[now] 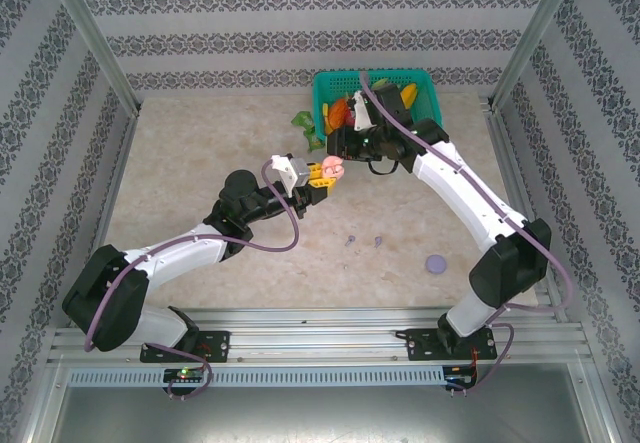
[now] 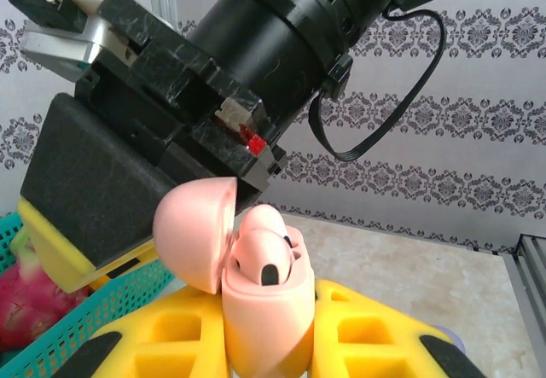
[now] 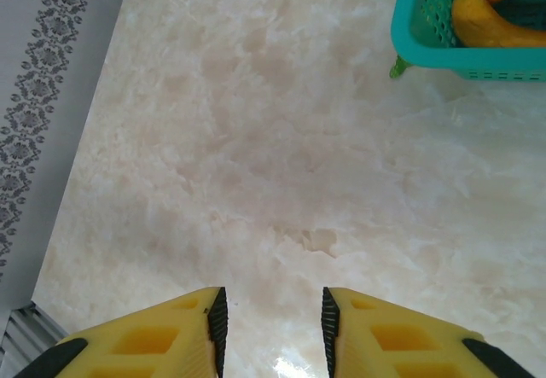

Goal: Insert the wireless bluetooth earbuds into the charging case

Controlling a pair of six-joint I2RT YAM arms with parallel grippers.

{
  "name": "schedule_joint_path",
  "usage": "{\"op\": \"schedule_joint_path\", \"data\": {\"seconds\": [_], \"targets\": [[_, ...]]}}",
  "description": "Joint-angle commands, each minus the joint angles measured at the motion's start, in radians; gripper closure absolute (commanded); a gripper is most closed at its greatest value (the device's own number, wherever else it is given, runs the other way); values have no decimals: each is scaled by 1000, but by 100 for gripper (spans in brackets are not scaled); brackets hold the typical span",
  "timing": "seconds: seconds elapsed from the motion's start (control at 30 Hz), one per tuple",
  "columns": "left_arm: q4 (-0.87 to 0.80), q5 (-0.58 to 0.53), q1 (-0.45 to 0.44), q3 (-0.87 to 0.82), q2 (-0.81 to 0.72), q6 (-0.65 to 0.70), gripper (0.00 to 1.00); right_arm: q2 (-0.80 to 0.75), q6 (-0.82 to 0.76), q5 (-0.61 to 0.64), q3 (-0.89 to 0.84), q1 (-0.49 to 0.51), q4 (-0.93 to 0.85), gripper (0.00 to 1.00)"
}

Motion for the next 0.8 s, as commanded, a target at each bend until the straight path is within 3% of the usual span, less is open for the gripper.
{"op": "schedule_joint_path", "data": {"seconds": [0.0, 0.2, 0.27, 0.43, 0.67, 0.77], "targets": [[9, -4, -10, 19, 11, 17, 100, -91, -22, -17, -63, 19, -10, 64], [20, -20, -8, 30, 38, -3, 100, -192, -1, 24, -151, 19, 8, 64], [9, -33, -8, 33, 45, -20, 100, -214, 9, 84, -167, 5, 11, 59], [-20, -143, 18, 13, 70, -154, 100, -281, 93, 189, -269, -99, 21, 51], [-383, -219, 134, 99, 139, -404, 100, -415, 164, 254, -550, -273, 27, 45], [-497, -124, 210, 158, 206, -480, 100, -463, 179, 290, -649, -352, 1, 43]]}}
